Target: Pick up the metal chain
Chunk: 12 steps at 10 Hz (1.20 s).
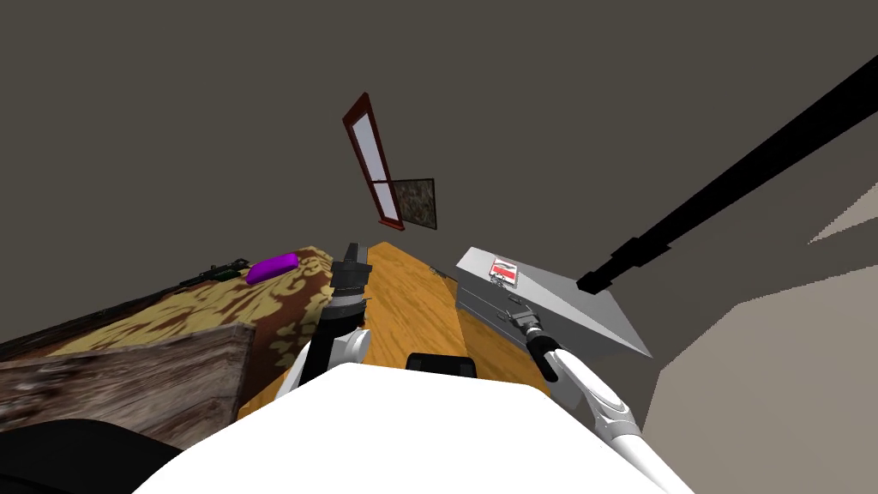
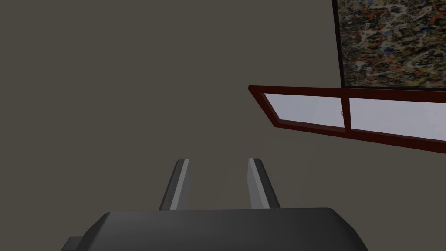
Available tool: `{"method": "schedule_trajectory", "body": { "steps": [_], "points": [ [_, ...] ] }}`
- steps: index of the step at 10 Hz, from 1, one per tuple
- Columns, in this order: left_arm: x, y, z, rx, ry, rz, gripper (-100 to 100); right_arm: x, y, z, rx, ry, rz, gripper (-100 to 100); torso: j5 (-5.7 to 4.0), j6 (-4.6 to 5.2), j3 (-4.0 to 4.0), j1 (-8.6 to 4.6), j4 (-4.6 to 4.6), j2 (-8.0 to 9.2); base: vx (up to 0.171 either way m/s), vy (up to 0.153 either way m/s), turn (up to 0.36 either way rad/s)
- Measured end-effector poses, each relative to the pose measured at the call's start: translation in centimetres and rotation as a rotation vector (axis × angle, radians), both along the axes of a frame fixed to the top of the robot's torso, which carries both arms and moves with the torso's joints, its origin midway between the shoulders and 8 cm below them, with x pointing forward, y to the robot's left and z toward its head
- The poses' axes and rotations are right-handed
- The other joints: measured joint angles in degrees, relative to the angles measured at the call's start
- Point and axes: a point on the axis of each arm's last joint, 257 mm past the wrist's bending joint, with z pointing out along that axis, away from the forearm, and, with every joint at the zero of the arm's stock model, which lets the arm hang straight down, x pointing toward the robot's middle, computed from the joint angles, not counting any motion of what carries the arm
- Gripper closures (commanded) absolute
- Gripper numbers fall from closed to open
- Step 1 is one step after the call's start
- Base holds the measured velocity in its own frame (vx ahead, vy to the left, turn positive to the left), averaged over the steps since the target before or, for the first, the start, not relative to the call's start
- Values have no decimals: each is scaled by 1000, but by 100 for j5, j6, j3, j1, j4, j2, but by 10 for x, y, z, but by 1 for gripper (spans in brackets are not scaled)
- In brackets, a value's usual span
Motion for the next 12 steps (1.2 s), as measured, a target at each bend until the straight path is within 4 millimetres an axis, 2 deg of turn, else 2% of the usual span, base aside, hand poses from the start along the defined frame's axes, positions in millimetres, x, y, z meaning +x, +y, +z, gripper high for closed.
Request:
{"method": "schedule_trajectory", "body": {
  "steps": [3, 5, 8, 9, 10, 11, 12],
  "points": [
    [0, 0, 0, 0, 0, 0, 0, -9, -16, -14, -105, 46, 6, -100, 1, 1, -22, 5, -9, -38, 170, 30, 28],
    [0, 0, 0, 0, 0, 0, 0, -18, -27, -23, -180, 82, 16, -100, 2, 1, -36, 7, -13, -63, 251, 35, 21],
    [0, 0, 0, 0, 0, 0, 0, -30, -36, -40, -275, 140, 34, -100, -3, -1, -41, -14, -16, -70, 238, -38, 95],
    [0, 0, 0, 0, 0, 0, 0, -38, -40, -47, -294, 162, 39, -100, -5, 1, -38, -26, -15, -63, 95, -39, 18],
    [0, 0, 0, 0, 0, 0, 0, -39, -40, -47, -296, 164, 39, 0, -5, 2, -17, -18, -8, -24, 15, -6, -14],
    [0, 0, 0, 0, 0, 0, 0, -39, -39, -47, -296, 164, 41, -100, -11, -7, -8, -22, -4, -8, 51, -55, 40],
    [0, 0, 0, 0, 0, 0, 0, -41, -38, -54, -290, 174, 34, -100, -26, -21, -23, -52, -9, -34, 60, -91, 65]
  ]
}}
